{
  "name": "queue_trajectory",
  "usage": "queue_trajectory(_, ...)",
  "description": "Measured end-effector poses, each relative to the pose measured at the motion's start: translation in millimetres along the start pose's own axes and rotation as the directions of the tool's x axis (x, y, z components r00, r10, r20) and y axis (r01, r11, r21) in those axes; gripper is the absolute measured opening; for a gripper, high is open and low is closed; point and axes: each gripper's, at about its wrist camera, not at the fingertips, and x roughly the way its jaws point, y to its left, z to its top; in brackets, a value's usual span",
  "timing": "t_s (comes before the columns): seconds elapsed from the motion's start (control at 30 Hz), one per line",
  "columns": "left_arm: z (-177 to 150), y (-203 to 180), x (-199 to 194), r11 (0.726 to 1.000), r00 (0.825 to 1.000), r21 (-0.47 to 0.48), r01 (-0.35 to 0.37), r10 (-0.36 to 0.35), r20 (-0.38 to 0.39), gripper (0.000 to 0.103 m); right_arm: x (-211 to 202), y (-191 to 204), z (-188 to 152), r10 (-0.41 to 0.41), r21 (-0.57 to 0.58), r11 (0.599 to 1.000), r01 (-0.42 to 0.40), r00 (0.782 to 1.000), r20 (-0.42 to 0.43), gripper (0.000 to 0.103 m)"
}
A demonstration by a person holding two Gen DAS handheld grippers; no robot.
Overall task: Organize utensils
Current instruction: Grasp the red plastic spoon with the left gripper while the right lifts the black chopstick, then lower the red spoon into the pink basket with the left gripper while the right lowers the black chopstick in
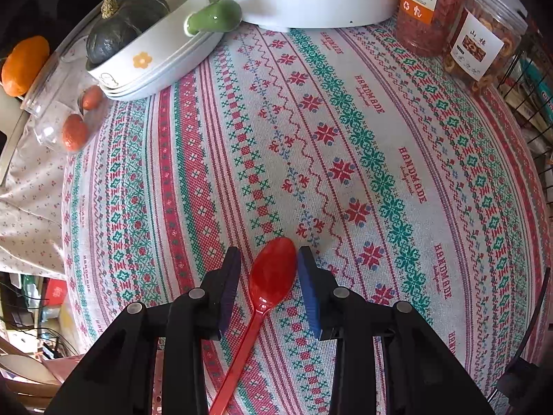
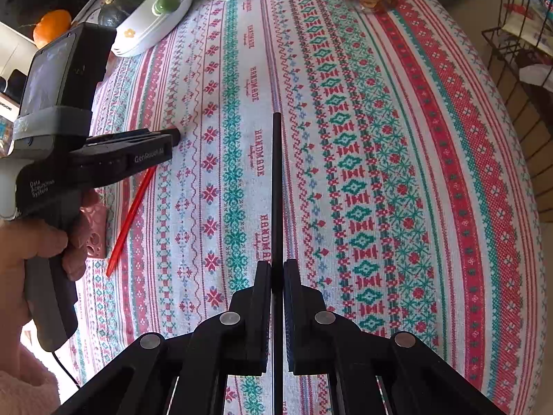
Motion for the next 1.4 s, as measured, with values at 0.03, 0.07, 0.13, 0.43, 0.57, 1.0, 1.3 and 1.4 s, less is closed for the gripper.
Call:
queue_trajectory(0.03,1.5,1.0,0.9,1.0,1.0,-0.002,0.006,-0.006,-0.006,0.036,0.0,-0.9,0.4,0.0,0.002,1.0,0.0,1.0,0.0,0.004)
queue_trajectory(0.07,1.7,1.9,1.2,1.0,1.0,-0.005,0.01,-0.01,-0.011,0.035,0.2,-2.0,0.9,0.0,0.006,1.0,0.0,1.0,-0.001,0.004)
queue_trajectory(0.13,0.1,2.3,0.8,1.0,1.0,-0.005,0.026,-0.026,-0.011,0.03,1.4,-4.5,1.7,-0.001,0.014,1.0,0.001,1.0,-0.002,0.004)
queue_trajectory(0.43,-28.1,-4.2,-26.1,1.0,0.998,-0.021,0.023,-0.021,0.063,0.005,-8.1,0.4,0.7,-0.017,0.002,1.0,0.017,0.999,0.029,0.004)
queue_trajectory(0.57,-52.3,-9.3,-60.6,0.997,0.99,-0.018,0.08,-0.077,0.121,0.0,-22.8,6.9,-3.8,-0.005,-0.007,1.0,0.005,0.998,0.07,0.004)
queue_trajectory(1.0,-107.1,-8.6,-126.4,0.995,0.948,0.004,0.102,-0.099,0.302,0.0,-54.9,22.5,-19.3,0.03,-0.026,0.999,-0.026,0.987,0.158,0.005)
queue_trajectory(1.3,-167.9,38.4,-214.3,0.993,0.816,-0.056,0.105,-0.054,0.576,0.0,-93.7,55.1,-26.1,0.046,-0.108,0.994,-0.012,0.949,0.311,0.004)
queue_trajectory(1.4,-188.4,62.8,-234.9,0.988,0.754,-0.108,0.107,-0.01,0.657,0.0,-107.6,72.2,-27.0,0.036,-0.161,0.987,0.025,0.928,0.37,0.005)
